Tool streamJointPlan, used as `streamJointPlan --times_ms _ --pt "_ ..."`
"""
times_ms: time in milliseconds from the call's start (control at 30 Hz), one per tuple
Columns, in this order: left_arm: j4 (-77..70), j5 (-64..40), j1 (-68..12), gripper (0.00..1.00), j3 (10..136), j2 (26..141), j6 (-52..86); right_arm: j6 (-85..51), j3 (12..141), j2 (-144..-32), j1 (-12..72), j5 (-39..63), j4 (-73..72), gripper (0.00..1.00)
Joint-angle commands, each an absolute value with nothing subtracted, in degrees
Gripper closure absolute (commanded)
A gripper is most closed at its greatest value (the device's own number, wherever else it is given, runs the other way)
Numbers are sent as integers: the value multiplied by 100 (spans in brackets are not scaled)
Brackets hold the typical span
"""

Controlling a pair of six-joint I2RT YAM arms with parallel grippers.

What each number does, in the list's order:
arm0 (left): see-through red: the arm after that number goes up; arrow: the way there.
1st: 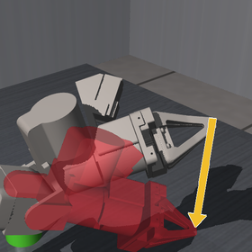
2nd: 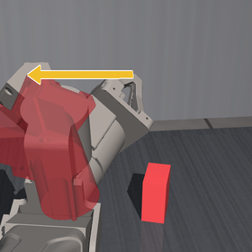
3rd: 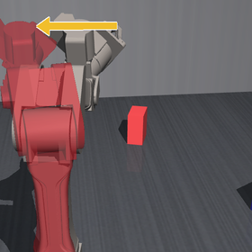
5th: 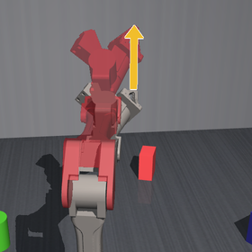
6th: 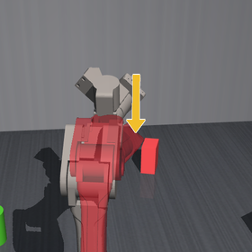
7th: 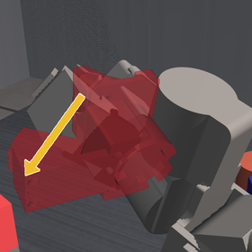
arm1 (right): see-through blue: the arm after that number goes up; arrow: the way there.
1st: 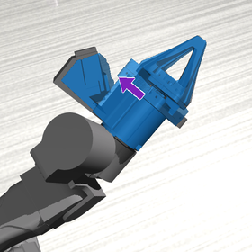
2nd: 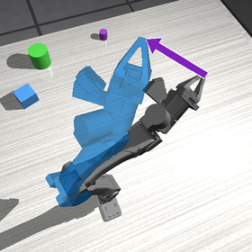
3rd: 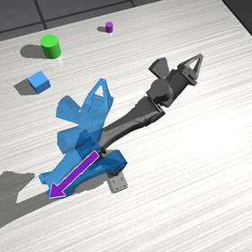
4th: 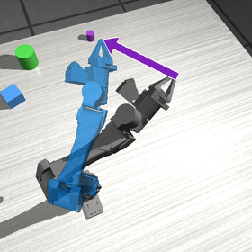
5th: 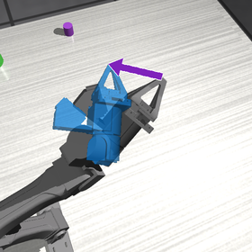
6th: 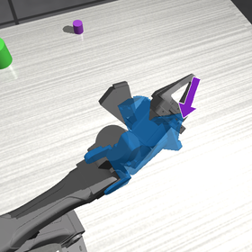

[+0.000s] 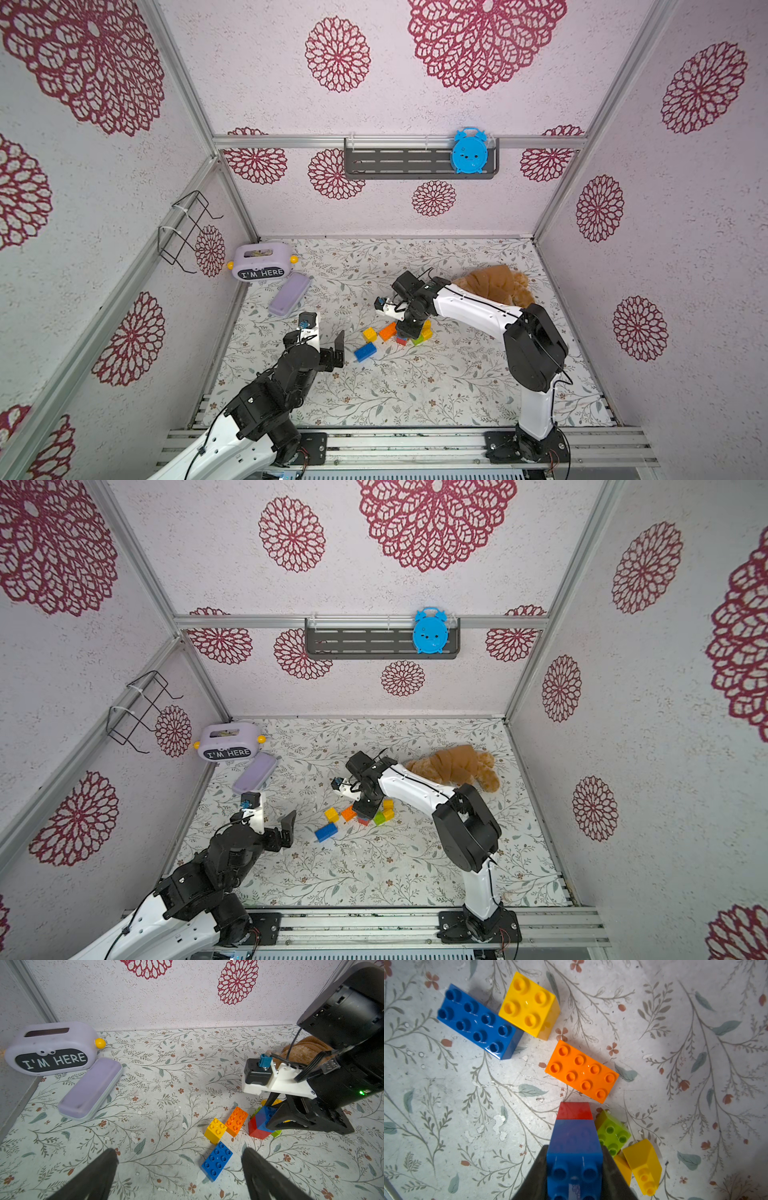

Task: Assemble a fork with lego
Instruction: Assemble the lego brick with the lego brick, then place the lego brick at the center of the board.

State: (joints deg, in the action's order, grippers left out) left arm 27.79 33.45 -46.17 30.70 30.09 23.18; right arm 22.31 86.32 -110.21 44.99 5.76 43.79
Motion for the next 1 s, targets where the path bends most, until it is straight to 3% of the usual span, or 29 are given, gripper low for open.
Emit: streamJointPlan --times_ms 0,333,667,967 --pt "2537 3317 -4575 3 3146 3068 2264 1900 8843 -10911 4389 463 4870 82" --pt "2681 3232 -4390 3 3346 3554 2703 1147 10012 -10808 3638 562 4949 82" --pt "2651 2641 -4034 3 3479 4246 2957 612 11184 -12157 3367 -13 5122 81" --pt "2584 2507 -4003 3 3531 4491 2941 487 11305 -12728 3340 -54 5205 80"
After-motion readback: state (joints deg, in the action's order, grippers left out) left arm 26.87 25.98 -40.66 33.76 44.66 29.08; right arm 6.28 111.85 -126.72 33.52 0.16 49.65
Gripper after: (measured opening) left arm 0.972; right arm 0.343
